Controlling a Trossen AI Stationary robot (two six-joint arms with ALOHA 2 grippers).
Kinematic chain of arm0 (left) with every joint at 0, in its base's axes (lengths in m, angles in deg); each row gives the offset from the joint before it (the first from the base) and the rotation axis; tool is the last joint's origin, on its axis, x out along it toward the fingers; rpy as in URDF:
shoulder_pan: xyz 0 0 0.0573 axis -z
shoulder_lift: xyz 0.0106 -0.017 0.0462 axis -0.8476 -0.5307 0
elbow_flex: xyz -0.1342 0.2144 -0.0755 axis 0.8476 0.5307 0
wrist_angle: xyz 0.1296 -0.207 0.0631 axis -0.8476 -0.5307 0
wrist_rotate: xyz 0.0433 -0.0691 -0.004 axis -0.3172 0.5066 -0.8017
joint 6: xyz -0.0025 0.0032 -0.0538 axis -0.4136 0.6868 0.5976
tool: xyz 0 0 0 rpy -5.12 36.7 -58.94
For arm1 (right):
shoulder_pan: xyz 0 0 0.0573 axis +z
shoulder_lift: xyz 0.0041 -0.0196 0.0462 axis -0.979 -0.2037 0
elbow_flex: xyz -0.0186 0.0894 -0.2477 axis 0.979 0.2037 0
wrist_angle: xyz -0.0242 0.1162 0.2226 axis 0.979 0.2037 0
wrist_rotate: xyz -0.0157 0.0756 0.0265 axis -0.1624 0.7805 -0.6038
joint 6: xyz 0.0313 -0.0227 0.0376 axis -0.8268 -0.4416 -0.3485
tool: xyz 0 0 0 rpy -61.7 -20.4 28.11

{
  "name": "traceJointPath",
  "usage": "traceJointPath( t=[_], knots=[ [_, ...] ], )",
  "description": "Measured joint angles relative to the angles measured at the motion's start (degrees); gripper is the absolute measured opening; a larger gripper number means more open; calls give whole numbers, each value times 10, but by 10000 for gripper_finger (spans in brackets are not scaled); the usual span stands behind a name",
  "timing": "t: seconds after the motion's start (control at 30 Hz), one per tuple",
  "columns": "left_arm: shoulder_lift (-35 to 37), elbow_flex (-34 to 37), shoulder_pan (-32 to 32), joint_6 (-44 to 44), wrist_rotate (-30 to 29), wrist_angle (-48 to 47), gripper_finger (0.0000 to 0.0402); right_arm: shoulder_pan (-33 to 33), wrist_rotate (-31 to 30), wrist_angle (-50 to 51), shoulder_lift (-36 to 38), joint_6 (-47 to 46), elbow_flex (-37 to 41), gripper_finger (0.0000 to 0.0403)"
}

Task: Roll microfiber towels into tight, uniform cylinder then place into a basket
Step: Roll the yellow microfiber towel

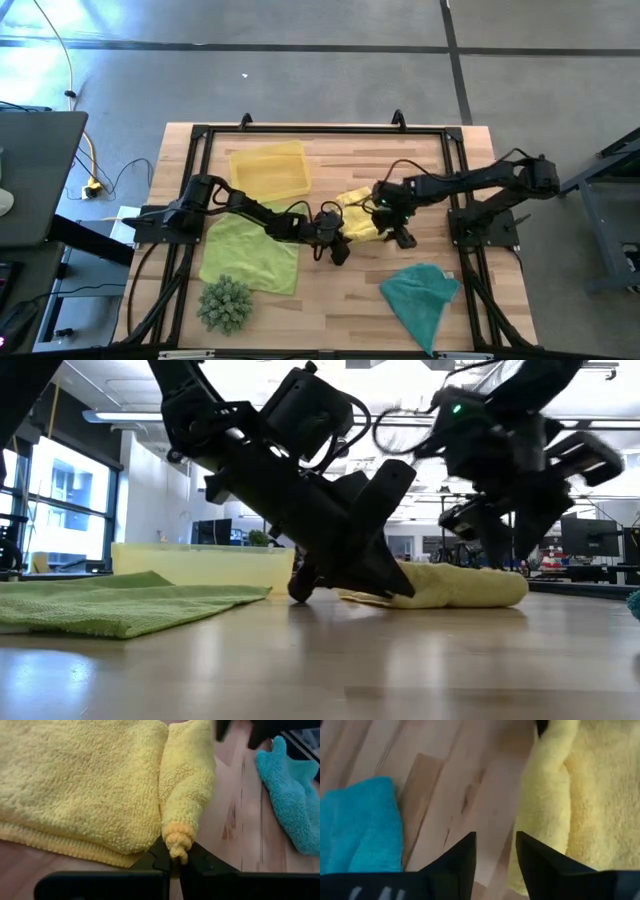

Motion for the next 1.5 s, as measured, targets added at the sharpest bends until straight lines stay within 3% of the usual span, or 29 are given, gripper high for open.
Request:
traceJointPath(
  t=[0.17,0.33,0.5,0.63,0.73,0.83,1.17,1.5],
  knots=[
    [0,0,0,13,0,-5,6,54,-99,-27,79,-43,37,88],
    [0,0,0,32,-4,-6,6,111,-192,-147,131,-105,116,74],
    [0,0,1,36,-7,-8,6,133,-208,-256,136,-164,187,74],
    [1,0,1,38,-8,-12,6,143,-217,-270,136,-178,195,74],
    [1,0,1,38,-9,-13,6,150,-263,-270,132,-157,195,74],
    [1,0,1,38,-10,-13,7,151,-293,-271,124,-147,195,89],
    [1,0,1,38,-10,-14,7,155,-295,-271,117,-152,195,199],
    [1,0,1,38,-10,-14,7,155,-336,-281,80,-131,195,197]
  ],
)
